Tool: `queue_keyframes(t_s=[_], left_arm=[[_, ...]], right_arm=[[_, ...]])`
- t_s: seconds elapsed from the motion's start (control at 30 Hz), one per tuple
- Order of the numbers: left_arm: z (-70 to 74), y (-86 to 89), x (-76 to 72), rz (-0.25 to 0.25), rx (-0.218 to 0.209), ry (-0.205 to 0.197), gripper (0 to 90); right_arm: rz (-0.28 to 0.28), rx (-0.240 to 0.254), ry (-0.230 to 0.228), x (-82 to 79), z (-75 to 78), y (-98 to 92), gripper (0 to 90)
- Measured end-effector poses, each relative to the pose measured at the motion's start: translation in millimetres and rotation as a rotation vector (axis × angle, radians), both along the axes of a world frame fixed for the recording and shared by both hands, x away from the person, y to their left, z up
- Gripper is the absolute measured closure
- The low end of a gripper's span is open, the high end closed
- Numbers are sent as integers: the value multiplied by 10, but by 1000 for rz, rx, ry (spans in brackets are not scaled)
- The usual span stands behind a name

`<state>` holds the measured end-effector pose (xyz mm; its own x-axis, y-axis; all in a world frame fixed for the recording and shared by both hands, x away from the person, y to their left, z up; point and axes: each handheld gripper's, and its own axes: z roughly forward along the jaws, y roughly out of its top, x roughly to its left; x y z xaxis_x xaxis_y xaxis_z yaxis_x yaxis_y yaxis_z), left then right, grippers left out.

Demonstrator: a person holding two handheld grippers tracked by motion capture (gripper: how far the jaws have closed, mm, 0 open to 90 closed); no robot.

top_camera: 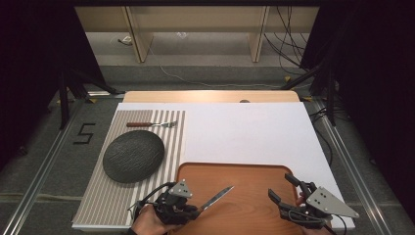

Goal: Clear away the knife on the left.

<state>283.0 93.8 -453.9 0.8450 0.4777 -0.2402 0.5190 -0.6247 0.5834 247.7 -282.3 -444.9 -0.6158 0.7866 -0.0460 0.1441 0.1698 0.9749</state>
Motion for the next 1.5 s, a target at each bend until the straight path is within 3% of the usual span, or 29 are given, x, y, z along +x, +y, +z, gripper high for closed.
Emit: queue_keyframes(t_s=[0.37,0.53,0.6,0.63,0.67,0.73,0.83,0.97,1.03,1.17,1.27,1.33,1.5], left_arm=[[-136,-21,59,20,6,56,766],[-163,-14,71,21,-3,61,751],[-162,-8,82,34,-21,55,710],[-152,-9,86,40,-34,51,624],[-137,-2,90,37,-52,43,481],[-102,10,87,43,-84,29,446],[-60,13,74,54,-91,-5,303],[-15,-4,27,65,-105,-113,192],[3,-12,16,59,-116,-132,176],[41,-36,-26,31,-162,-177,182],[57,-81,-67,-7,-182,-208,250],[60,-116,-81,-31,-176,-209,273],[33,-197,-114,-76,-149,-207,487]], right_arm=[[1,-1,0,-2,0,3,274],[1,1,2,2,-4,2,275],[0,2,2,1,-3,3,274],[0,2,2,1,-3,3,275],[1,1,3,2,-3,0,274],[0,1,3,3,-3,-1,274],[-1,1,3,3,-3,-3,274],[0,1,4,3,-4,-1,274],[0,1,4,2,-5,0,274],[-1,0,3,3,-4,-3,275],[-1,1,3,4,-6,-1,275],[-1,1,2,4,-6,-1,274],[-1,-1,2,6,-8,-2,274]])
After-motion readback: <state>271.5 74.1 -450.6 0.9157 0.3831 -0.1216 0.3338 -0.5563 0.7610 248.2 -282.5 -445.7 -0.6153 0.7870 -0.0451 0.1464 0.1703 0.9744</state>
